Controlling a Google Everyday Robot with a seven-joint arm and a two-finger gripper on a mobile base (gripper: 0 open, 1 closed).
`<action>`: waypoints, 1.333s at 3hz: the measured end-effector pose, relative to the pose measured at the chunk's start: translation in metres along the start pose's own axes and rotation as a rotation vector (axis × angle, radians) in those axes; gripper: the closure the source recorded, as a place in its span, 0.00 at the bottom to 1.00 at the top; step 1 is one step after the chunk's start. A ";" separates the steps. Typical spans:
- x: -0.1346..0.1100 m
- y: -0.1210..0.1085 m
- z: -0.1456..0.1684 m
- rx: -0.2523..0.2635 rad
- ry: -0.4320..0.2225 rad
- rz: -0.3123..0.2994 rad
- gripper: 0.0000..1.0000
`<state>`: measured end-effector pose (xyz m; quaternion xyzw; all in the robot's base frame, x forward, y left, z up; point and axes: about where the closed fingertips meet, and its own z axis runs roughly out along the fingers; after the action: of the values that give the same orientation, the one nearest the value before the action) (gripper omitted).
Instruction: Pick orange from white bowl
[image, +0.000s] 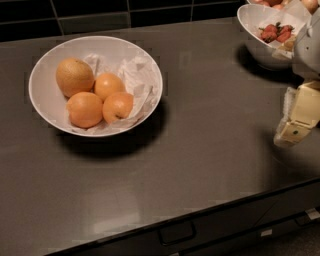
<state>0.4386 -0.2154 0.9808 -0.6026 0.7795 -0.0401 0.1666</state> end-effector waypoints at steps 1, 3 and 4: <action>0.000 0.000 0.000 0.000 0.000 0.000 0.00; -0.106 0.019 -0.016 0.030 -0.044 -0.223 0.00; -0.170 0.044 -0.039 0.058 -0.067 -0.398 0.00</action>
Offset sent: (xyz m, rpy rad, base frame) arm 0.0063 0.0881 0.0239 -0.0443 -0.0266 0.1882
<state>0.4230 -0.0470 1.0422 -0.7406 0.6377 -0.0746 0.1982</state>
